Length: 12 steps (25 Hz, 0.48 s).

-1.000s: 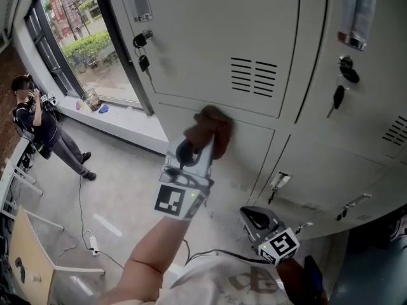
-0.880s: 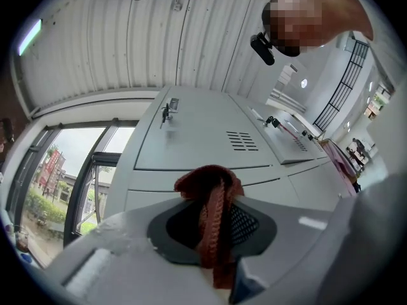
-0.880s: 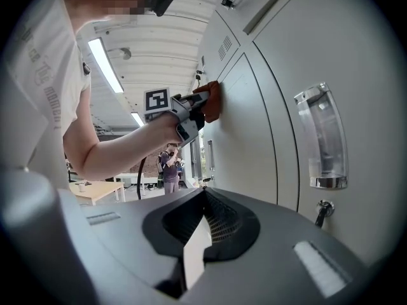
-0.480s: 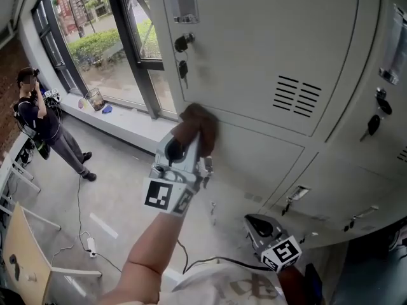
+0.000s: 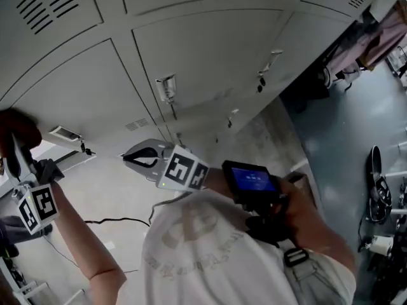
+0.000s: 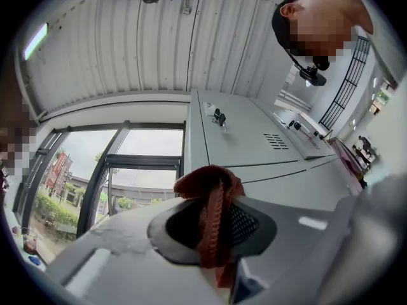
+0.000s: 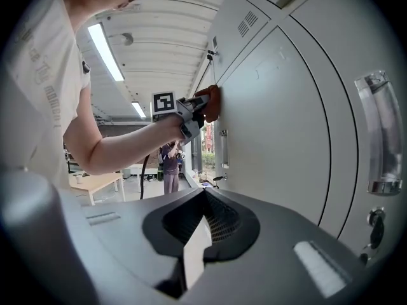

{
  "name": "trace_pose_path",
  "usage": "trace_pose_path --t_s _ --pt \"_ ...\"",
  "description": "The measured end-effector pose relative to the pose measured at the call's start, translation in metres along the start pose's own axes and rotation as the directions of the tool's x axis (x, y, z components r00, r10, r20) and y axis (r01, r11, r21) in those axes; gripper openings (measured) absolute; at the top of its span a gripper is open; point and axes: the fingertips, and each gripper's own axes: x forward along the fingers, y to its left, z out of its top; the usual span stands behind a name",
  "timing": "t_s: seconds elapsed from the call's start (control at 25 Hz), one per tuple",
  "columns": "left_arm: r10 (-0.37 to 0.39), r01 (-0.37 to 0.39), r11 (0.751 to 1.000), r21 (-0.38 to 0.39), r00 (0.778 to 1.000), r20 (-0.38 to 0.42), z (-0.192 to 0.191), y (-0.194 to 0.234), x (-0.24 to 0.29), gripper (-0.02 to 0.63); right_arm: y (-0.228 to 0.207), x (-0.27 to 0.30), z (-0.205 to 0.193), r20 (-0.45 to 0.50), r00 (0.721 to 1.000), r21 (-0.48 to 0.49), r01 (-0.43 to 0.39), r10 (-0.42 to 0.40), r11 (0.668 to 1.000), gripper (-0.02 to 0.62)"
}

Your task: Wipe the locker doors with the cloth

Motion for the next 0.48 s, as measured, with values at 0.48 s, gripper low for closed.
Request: trace_pose_path --t_s 0.48 --pt "-0.013 0.011 1.000 -0.021 0.996 -0.090 -0.054 -0.012 -0.026 0.077 0.021 0.011 -0.009 -0.021 0.999 0.027 0.033 -0.032 0.999 0.008"
